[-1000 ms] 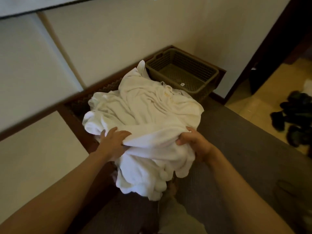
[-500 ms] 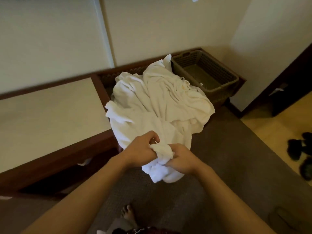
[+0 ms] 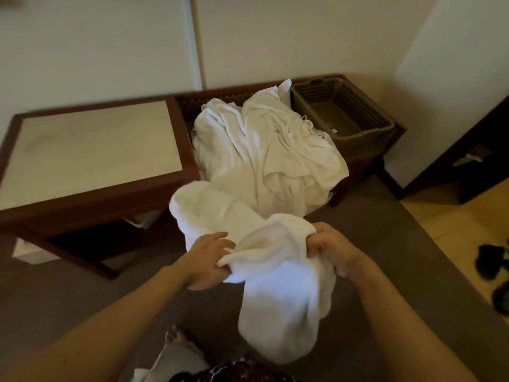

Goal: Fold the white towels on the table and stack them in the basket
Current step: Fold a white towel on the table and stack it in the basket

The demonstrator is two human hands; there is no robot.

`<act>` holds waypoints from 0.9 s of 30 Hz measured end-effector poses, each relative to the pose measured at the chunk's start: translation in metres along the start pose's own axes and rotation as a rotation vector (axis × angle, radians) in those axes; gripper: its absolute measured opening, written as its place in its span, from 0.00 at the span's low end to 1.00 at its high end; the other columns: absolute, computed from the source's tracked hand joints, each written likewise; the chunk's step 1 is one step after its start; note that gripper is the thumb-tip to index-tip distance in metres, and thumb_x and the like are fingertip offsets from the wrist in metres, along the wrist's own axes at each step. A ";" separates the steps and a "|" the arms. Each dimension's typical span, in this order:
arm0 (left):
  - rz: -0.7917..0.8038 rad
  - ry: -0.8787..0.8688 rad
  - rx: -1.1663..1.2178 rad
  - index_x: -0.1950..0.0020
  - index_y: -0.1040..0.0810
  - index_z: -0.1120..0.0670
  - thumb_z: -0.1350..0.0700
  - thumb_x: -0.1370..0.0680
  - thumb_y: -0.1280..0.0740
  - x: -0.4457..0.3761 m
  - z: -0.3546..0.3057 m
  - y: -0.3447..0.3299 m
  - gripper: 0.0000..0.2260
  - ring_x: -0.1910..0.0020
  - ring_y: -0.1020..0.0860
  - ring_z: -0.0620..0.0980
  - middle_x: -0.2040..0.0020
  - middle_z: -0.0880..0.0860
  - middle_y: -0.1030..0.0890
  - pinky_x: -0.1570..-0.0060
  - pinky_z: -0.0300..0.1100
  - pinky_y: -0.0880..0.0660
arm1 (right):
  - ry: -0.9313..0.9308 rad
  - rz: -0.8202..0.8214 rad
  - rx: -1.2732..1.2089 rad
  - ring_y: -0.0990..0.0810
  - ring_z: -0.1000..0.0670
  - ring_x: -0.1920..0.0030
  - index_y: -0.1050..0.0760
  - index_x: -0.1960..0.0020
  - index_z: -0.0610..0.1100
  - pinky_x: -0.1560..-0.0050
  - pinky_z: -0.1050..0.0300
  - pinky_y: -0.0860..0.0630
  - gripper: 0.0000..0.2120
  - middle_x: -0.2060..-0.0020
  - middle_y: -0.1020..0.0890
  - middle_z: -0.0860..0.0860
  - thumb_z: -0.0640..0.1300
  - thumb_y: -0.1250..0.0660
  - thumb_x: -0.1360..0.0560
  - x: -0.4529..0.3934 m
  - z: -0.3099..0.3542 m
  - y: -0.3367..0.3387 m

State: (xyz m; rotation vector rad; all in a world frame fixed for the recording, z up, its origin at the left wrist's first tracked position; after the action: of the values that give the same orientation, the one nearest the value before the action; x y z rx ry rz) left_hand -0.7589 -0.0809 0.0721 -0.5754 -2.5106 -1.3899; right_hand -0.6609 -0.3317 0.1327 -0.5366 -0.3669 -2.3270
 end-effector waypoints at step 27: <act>-0.449 0.338 0.487 0.44 0.24 0.41 0.55 0.25 0.30 0.268 0.112 0.016 0.13 0.54 0.20 0.44 0.52 0.45 0.19 0.52 0.50 0.21 | 0.474 0.406 0.858 0.20 0.57 0.55 0.21 0.51 0.56 0.51 0.46 0.20 0.10 0.58 0.18 0.59 0.43 0.30 0.29 -0.045 0.053 -0.320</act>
State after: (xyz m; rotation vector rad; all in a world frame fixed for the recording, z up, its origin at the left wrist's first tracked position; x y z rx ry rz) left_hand -0.9928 0.0835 0.1231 0.3057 -2.6287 -0.8258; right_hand -0.8402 -0.0582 0.1231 0.3297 -0.8600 -1.6169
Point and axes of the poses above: each hand's wrist, its own x-axis away from the middle knuckle, its own y-axis out of the back of the hand, z = x × y, the point moved 4 cm from there along -x, towards the middle knuckle
